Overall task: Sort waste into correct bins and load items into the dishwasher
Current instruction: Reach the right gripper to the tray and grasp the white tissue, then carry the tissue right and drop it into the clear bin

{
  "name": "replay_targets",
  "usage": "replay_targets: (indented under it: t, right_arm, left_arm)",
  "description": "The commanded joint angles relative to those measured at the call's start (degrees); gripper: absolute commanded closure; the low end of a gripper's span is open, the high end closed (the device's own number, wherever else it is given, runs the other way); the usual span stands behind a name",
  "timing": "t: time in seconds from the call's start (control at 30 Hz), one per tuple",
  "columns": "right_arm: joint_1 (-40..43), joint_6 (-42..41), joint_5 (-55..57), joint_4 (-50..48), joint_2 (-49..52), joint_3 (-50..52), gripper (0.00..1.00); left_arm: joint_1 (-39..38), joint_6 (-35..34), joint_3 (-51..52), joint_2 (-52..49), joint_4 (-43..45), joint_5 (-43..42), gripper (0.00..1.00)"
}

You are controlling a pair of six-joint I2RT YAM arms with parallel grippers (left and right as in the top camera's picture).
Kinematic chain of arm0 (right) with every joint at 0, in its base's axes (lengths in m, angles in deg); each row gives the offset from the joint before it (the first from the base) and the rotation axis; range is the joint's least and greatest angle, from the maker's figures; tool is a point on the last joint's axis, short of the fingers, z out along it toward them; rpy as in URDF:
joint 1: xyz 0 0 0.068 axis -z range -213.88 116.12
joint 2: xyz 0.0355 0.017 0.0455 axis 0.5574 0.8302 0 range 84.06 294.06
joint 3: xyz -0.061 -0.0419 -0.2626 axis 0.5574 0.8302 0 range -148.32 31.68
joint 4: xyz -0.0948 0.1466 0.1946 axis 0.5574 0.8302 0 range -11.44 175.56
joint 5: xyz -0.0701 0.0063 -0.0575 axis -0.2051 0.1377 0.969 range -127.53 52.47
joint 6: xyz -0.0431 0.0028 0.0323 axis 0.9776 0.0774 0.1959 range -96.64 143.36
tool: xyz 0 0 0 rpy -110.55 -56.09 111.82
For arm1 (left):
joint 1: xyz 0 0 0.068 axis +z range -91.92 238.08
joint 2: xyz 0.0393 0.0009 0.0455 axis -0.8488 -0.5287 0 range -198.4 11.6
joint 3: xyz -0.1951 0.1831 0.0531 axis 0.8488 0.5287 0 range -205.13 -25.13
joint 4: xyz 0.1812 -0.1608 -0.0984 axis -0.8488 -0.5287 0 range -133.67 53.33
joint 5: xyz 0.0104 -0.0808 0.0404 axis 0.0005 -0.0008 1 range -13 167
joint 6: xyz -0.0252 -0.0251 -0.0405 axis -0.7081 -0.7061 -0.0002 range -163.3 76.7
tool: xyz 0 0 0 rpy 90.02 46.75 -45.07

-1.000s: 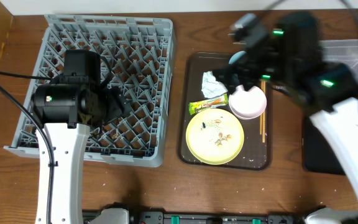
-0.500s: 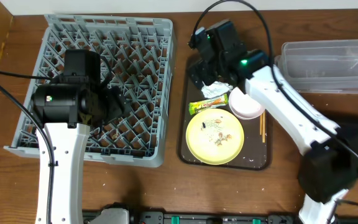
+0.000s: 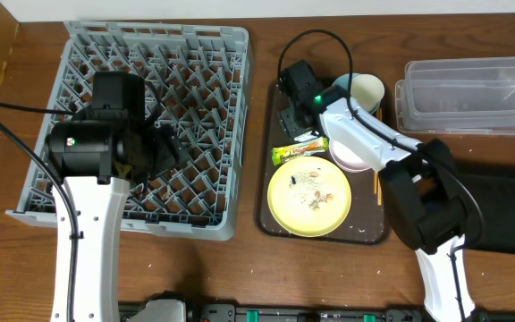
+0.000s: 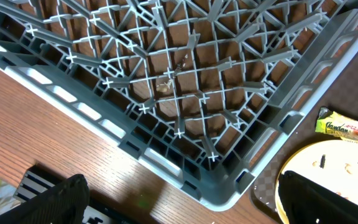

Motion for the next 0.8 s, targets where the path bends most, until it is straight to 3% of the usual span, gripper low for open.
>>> replay_targets:
  t: [0.0,0.03,0.13,0.17,0.43,0.57,0.77]
  right_arm:
    - [-0.57,-2.69,0.87,0.11,3.34,-0.76,0.39]
    - [-0.57,-2.69,0.87,0.15,3.34,-0.76,0.46]
    - [-0.57,-2.99,0.87,0.07,3.06,-0.85,0.8]
    - [-0.57,-3.72,1.09,0.04,2.73,-1.05,0.99]
    - [5.14,-8.96,4.11,2.73,-10.88,-8.66,0.99]
    - [15.76,-15.58,4.98,6.4,-17.97,-8.83,0.98]
    - [29.05,-20.24,3.41,13.6,-17.11,-8.66,0.98]
  left_arm:
    - [0.31,0.76,0.09,-0.13,-0.2,0.74,0.02]
    - [0.31,0.76,0.09,-0.13,-0.2,0.74,0.02]
    - [0.31,0.76,0.09,-0.13,-0.22,0.74,0.02]
    - [0.31,0.76,0.09,-0.13,-0.2,0.72,0.02]
    - [0.31,0.76,0.09,-0.13,-0.2,0.74,0.02]
    - [0.31,0.76,0.09,-0.13,-0.2,0.74,0.02]
    - [0.31,0.76,0.09,-0.13,-0.22,0.74,0.02]
